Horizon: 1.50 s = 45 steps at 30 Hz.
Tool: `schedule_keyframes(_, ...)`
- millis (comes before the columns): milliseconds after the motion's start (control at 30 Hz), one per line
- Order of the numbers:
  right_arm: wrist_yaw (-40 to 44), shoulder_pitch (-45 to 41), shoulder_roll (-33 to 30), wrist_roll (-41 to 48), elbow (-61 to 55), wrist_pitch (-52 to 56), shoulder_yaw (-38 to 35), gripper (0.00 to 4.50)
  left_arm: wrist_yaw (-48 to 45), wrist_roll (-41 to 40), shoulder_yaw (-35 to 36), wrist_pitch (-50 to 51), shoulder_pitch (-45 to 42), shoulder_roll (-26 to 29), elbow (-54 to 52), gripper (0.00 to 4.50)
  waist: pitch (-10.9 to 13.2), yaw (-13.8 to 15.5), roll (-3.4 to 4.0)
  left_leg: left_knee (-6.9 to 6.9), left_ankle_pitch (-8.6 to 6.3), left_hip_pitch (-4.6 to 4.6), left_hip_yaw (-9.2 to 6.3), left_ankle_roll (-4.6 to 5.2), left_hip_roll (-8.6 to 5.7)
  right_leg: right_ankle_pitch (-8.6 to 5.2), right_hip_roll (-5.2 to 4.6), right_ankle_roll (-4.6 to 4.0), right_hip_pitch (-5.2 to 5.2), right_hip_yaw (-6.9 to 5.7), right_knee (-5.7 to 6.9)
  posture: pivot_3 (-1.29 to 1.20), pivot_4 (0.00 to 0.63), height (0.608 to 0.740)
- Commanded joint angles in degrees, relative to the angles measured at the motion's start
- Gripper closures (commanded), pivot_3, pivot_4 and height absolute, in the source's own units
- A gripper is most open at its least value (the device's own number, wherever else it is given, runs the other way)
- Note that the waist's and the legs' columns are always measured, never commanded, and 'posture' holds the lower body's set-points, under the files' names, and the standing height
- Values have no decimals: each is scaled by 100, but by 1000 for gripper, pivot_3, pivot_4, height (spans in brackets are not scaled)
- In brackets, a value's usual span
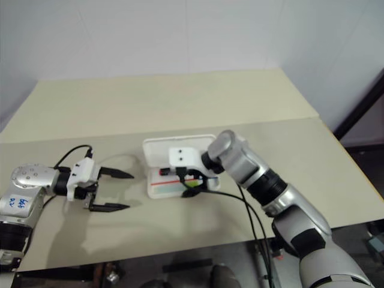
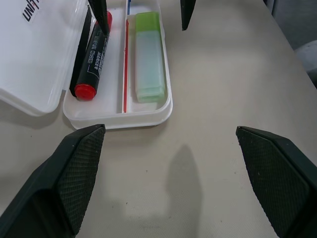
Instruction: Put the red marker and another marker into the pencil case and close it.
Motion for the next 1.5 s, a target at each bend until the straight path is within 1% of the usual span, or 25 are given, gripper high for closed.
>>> schedule_keyframes(33, 52, 35, -160, 270, -567, 265, -423, 29, -2, -93, 156, 6, -43, 71, -134, 0, 0, 3, 0, 0, 0, -1, 0, 0, 0, 0, 0, 0, 0, 0, 0, 0, 150, 740)
schedule_keyframes(100, 74, 265, -387, 414, -989, 438, -587, 29, -17, -91, 125, 21, -101, 52, -119, 0, 0, 9, 0, -1, 0, -1, -2, 0, 0, 0, 0, 0, 0, -2, -1, 0, 150, 740)
schedule_keyframes(300, -235, 1014, -1113, 1006, -2403, 1764, -1409, 29, -28, -180, 70, 189, -196, -39, -261, 0, 0, 73, -2, -2, -1, -8, -4, 2, -2, 0, -3, 1, 0, -5, -9, 0, 150, 740)
schedule_keyframes(433, -574, 1439, -1580, 1391, -3113, 2642, -2002, 29, -78, -152, -23, 224, -372, -124, -179, 0, 0, 140, -3, -2, -2, -7, -5, 3, -2, 0, -1, 1, -2, -4, -14, 0, 150, 740)
schedule_keyframes(500, -873, 1541, -1668, 1545, -3296, 3131, -2383, 29, -122, -140, -82, 231, -520, -200, -74, 0, 0, 159, -4, -2, -2, -6, -4, 3, -2, 0, 0, 1, -3, -3, -18, 0, 150, 740)
schedule_keyframes(600, -1395, 1529, -1634, 1705, -3297, 3770, -2880, 29, -198, -113, -157, 228, -729, -322, 79, 0, 0, 171, -5, 1, 0, -5, -4, 1, -4, 0, 1, 0, -5, -1, -20, 0, 150, 740)
schedule_keyframes(667, -1748, 1447, -1754, 1685, -3229, 4320, -2963, 29, -250, -90, -213, 202, -831, -386, 164, 0, 0, 171, -5, 1, 1, -5, -4, 0, -5, 0, 1, 0, -5, 0, -19, 0, 150, 740)
schedule_keyframes(767, -2003, 1382, -1805, 1910, -3211, 4959, -3237, 29, -300, -66, -285, 176, -928, -488, 242, 0, 0, 162, -5, 0, 0, -5, -4, 1, -4, 0, 3, 0, -7, 2, -21, 0, 150, 740)
schedule_keyframes(833, -2222, 1269, -1749, 2020, -3146, 5564, -3469, 29, -317, -53, -319, 159, -959, -555, 270, 0, 0, 164, -5, -3, 0, -8, -3, 1, -4, 0, 3, 0, -12, 4, -21, 0, 150, 740)
schedule_keyframes(900, -2493, 1194, -1774, 2121, -2957, 5821, -3559, 29, -317, -35, -339, 151, -972, -605, 280, 0, 0, 170, -5, -3, 0, -13, -4, 2, -4, 0, 2, 0, -13, 3, -20, 0, 150, 740)
schedule_keyframes(967, -2882, 1113, -1652, 2199, -2622, 5853, -3716, 29, -323, -17, -351, 136, -979, -656, 303, 0, -1, 167, -6, -2, -1, -15, -3, 3, -4, 0, 1, 1, -14, 4, -22, 0, 150, 740)
schedule_keyframes(1100, -3942, 948, -1111, 2440, -1978, 5854, -4227, 29, -309, -2, -394, 108, -982, -763, 320, 0, -1, 162, -6, -2, -1, -16, -3, 3, -5, 1, 2, 1, -15, 4, -27, 0, 150, 740)
schedule_keyframes(1200, -4699, 889, -954, 2726, -1617, 5854, -4324, 29, -314, 10, -402, 105, -998, -810, 327, 0, -1, 159, -6, -2, 0, -21, -4, 1, -4, 1, 2, 1, -20, 4, -12, 0, 150, 740)
schedule_keyframes(1300, -5391, 850, -786, 3155, -1404, 5854, -4419, 29, -318, 23, -415, 83, -1018, -839, 353, 0, -1, 158, -6, -2, 3, -35, -7, -1, -5, 3, 1, 5, -25, 2, -11, 0, 150, 740)
schedule_keyframes(1367, -5832, 839, -708, 3547, -1296, 5854, -4462, 29, -322, 27, -416, 67, -1022, -844, 369, 0, -1, 154, -6, -2, 13, -44, -8, -20, -5, 4, 1, 7, -31, 2, -14, 0, 150, 740)
schedule_keyframes(1500, -6795, 857, -640, 4325, -1155, 5854, -4384, 29, -322, 32, -402, 35, -998, -833, 368, 0, -1, 155, -6, -2, 15, -54, -12, -23, -4, 4, 1, 7, -36, -1, -19, 0, 150, 740)
